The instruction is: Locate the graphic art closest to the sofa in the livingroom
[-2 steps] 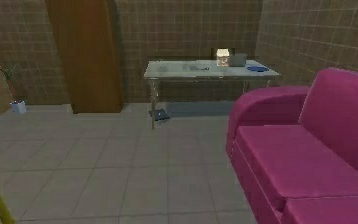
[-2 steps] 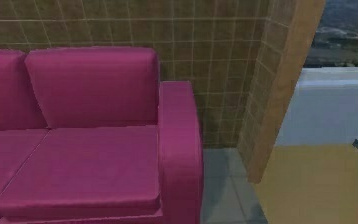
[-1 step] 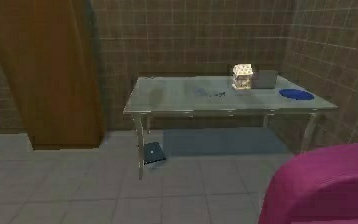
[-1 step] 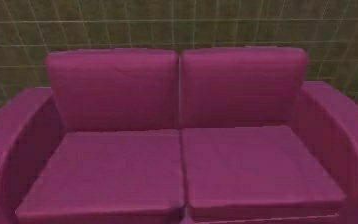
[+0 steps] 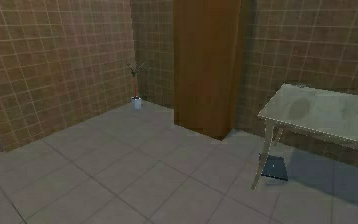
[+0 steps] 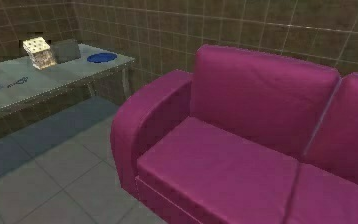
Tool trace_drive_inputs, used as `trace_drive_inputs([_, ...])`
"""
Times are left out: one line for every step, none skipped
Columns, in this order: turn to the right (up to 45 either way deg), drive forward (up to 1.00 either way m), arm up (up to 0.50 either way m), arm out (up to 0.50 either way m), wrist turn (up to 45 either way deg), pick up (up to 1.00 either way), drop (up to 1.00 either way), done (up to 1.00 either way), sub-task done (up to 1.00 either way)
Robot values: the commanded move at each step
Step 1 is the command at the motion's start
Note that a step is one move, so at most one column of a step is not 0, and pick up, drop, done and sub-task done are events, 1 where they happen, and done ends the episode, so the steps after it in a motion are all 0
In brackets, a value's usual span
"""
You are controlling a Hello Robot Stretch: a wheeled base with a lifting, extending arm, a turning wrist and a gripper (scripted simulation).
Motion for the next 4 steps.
trace_drive_inputs([0.0,0.05,0.0,0.0,0.0,0.0,0.0,0.0,0.0])
trace_drive_inputs([-6.0,0.0,0.0,0.0,0.0,0.0,0.0,0.0,0.0])
trace_drive_inputs([0.0,0.55,0.0,0.0,0.0,0.0,0.0,0.0,0.0])
trace_drive_inputs([-45.0,0.0,0.0,0.0,0.0,0.0,0.0,0.0,0.0])
